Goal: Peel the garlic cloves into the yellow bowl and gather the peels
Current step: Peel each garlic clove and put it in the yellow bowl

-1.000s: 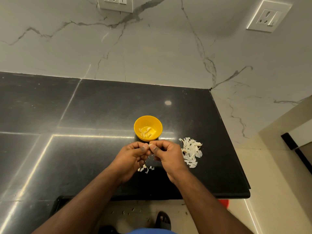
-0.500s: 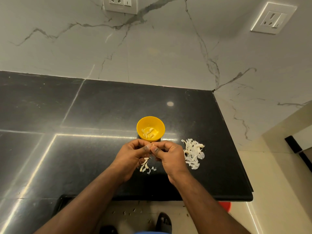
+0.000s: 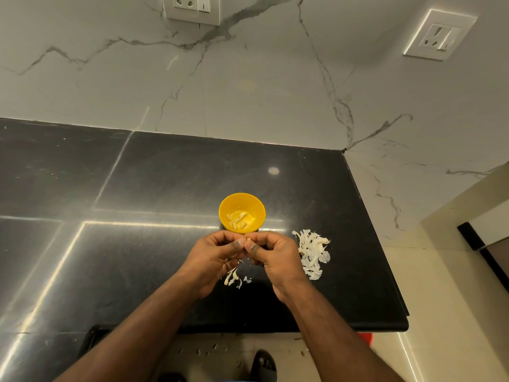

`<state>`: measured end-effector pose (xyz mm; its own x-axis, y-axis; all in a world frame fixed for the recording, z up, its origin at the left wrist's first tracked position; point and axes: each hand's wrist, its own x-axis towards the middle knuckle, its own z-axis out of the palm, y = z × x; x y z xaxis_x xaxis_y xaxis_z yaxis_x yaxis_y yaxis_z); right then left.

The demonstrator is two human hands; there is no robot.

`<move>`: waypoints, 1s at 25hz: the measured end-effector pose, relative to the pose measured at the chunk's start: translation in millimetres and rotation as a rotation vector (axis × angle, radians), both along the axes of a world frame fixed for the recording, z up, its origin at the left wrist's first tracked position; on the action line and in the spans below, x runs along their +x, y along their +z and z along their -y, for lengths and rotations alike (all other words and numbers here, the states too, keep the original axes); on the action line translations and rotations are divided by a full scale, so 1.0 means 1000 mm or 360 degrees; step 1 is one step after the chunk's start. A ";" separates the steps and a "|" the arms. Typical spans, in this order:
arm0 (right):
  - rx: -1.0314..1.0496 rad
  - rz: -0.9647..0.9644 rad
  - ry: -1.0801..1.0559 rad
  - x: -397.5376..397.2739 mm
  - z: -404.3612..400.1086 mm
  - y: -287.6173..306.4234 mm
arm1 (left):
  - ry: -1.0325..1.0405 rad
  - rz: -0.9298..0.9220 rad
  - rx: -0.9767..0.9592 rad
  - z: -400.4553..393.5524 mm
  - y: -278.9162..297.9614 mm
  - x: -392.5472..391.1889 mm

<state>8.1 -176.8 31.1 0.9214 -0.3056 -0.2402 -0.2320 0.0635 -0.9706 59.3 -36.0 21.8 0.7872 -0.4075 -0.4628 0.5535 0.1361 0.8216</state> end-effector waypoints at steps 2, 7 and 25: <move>-0.0038 -0.0009 -0.0018 0.000 0.001 0.000 | -0.0014 0.0001 0.0003 0.001 -0.001 0.001; -0.0148 -0.0012 -0.0052 0.002 0.002 -0.002 | -0.0035 0.0027 -0.0008 0.002 -0.004 0.001; 0.0423 -0.0168 -0.0021 -0.004 0.008 0.018 | -0.0124 0.0844 0.0382 -0.008 -0.001 -0.007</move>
